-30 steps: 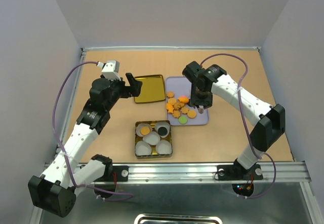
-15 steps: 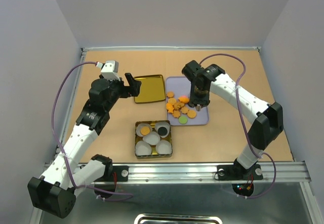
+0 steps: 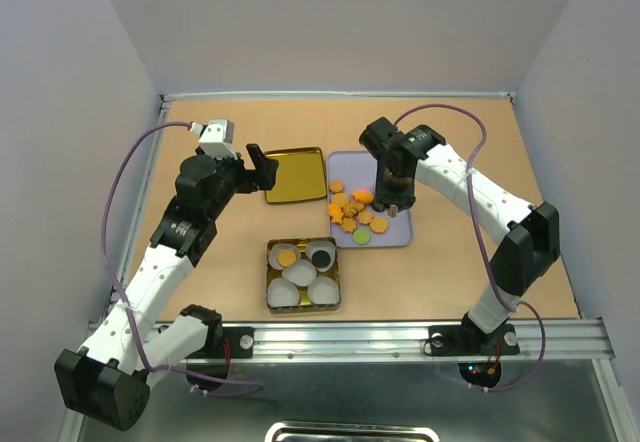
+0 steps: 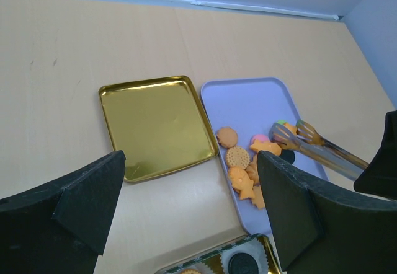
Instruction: Pack the cookies
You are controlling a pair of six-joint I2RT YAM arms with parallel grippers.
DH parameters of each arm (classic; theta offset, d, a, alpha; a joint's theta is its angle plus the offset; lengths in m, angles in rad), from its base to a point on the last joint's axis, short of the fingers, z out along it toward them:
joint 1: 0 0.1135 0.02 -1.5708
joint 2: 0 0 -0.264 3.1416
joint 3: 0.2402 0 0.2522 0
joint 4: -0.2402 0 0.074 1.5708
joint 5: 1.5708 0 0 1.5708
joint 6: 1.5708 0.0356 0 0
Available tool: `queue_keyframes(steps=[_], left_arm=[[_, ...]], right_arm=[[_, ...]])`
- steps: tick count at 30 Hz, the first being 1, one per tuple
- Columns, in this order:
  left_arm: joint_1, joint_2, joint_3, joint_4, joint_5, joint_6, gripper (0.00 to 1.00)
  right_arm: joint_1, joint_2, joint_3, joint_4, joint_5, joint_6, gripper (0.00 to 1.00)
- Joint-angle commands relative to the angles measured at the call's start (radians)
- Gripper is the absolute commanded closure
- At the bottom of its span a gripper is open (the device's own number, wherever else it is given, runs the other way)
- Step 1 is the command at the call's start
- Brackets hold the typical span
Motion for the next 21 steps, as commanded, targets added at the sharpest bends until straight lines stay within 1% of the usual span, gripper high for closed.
queue_keyframes(steps=[1, 7, 10, 15, 17, 19, 21], left_arm=[[-0.006, -0.018, -0.006, 0.029, -0.003, 0.015, 0.01], [-0.006, -0.013, 0.008, 0.015, -0.018, 0.023, 0.01], [-0.006, -0.010, 0.023, 0.001, -0.027, 0.032, 0.01], [-0.005, -0.001, 0.043, -0.001, -0.043, 0.037, 0.01], [-0.006, 0.004, 0.052, -0.001, -0.046, 0.037, 0.01], [-0.006, 0.010, 0.058, -0.001, -0.047, 0.035, 0.01], [-0.006, 0.011, 0.067, -0.025, -0.047, 0.037, 0.01]], right_arm=[[-0.005, -0.036, 0.106, -0.037, 0.044, -0.010, 0.66], [-0.004, -0.038, 0.201, -0.094, 0.053, -0.017, 0.67], [-0.005, -0.043, 0.249, -0.117, 0.027, -0.019, 0.67], [0.008, -0.067, 0.283, -0.094, -0.140, -0.043, 0.70], [0.025, -0.078, 0.287, -0.073, -0.169, -0.063, 0.70], [0.058, -0.092, 0.287, -0.057, -0.212, -0.080, 0.70], [0.104, -0.098, 0.284, -0.056, -0.222, -0.086, 0.69]])
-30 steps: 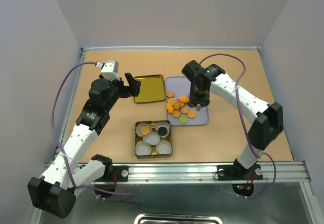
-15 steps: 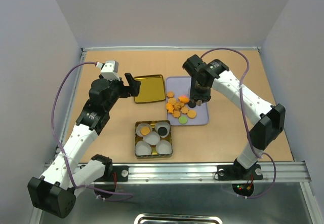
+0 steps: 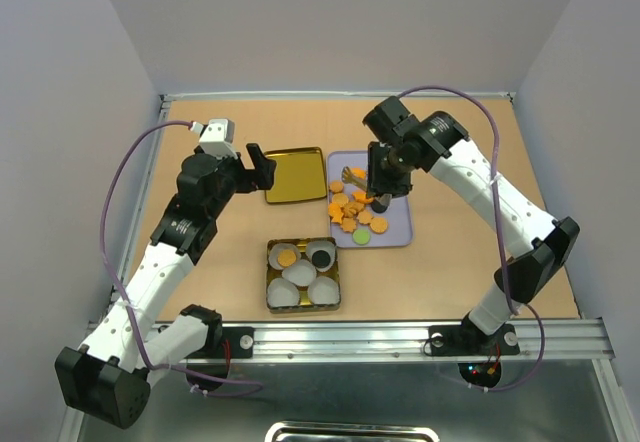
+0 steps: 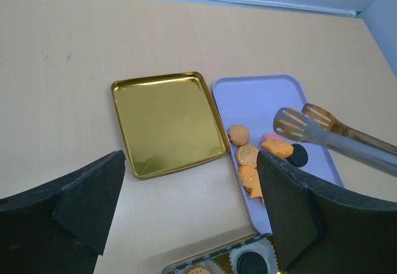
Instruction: Pack the cookies
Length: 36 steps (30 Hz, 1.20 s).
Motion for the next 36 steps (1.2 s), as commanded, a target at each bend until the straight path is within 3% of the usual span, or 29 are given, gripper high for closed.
queue_keyframes(steps=[1, 8, 19, 26, 36], left_arm=[[-0.006, 0.003, 0.061, -0.003, -0.042, 0.023, 0.01], [-0.005, -0.015, 0.059, -0.024, -0.045, 0.001, 0.01], [-0.005, -0.026, 0.074, -0.044, -0.030, -0.037, 0.01], [-0.005, -0.038, 0.094, -0.073, -0.032, -0.036, 0.01], [-0.005, -0.081, 0.071, -0.084, 0.005, -0.065, 0.01]], right_arm=[[0.091, -0.060, 0.057, 0.022, -0.082, -0.039, 0.69], [0.316, -0.105, 0.018, 0.041, -0.035, -0.026, 0.69], [0.465, -0.156, -0.064, 0.099, -0.030, 0.008, 0.69], [0.674, -0.133, -0.153, 0.096, 0.028, 0.068, 0.69], [0.749, -0.131, -0.281, 0.134, 0.094, 0.220, 0.69]])
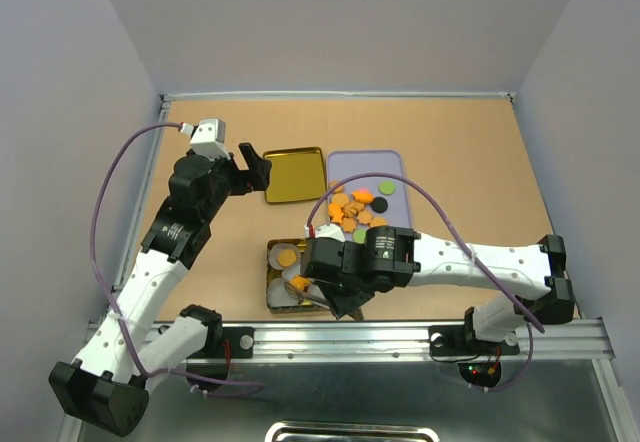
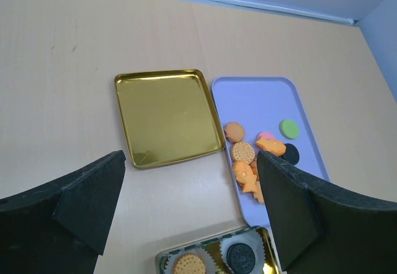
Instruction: Pack the cookies
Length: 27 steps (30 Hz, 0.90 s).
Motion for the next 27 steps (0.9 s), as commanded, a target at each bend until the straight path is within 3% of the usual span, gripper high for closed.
queue_keyframes(steps=[1, 15, 27], left_arm=[[-0.005, -0.042, 0.014, 0.021, 0.033, -0.018, 0.01], [-0.007, -0.052, 0.011, 0.029, 0.045, -0.018, 0.01], [-0.005, -0.030, 0.012, 0.047, 0.036, 0.000, 0.01]], right_arm=[[0.000, -0.025, -0.023, 0.055, 0.077, 0.099, 0.69], [-0.001, 0.029, 0.003, 0.061, 0.152, 0.176, 0.68], [-0.001, 0.098, 0.067, 0.051, 0.173, 0.118, 0.49]])
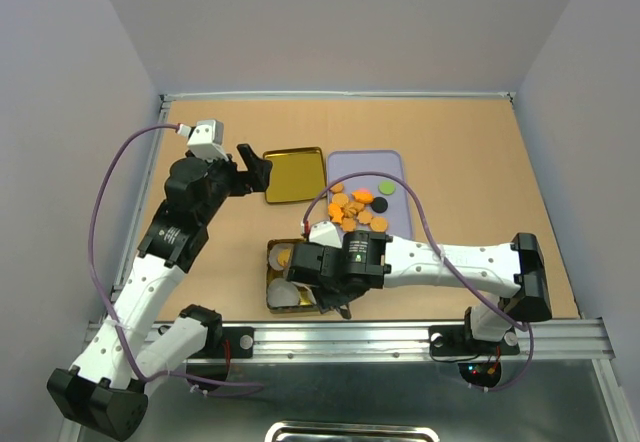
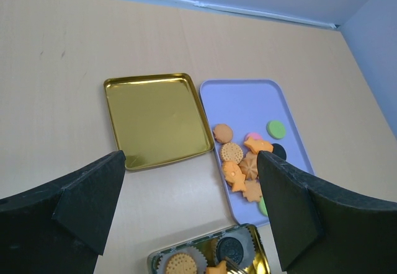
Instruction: Pack the cookies
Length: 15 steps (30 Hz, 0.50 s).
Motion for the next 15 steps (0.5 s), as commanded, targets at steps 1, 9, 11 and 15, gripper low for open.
queue_keyframes(steps=[1, 9, 11, 15], left_arm=[[-0.005, 0.004, 0.014, 0.046, 0.004, 0.016, 0.01], [-0.005, 0.015, 0.006, 0.063, -0.001, 0.026, 0.01], [-0.005, 0.021, 0.004, 0.067, -0.001, 0.026, 0.01], [-0.005, 0.030, 0.012, 0.078, -0.002, 0.030, 0.01]], right_arm=[[0.002, -0.004, 0.085, 0.012, 0.045, -0.012, 0.49], [0.002, -0.032, 0.119, -0.038, 0.047, 0.002, 0.49], [0.003, -0.039, 0.141, -0.049, 0.047, 0.005, 0.49], [0.002, -0.056, 0.222, -0.135, 0.069, 0.028, 0.49]])
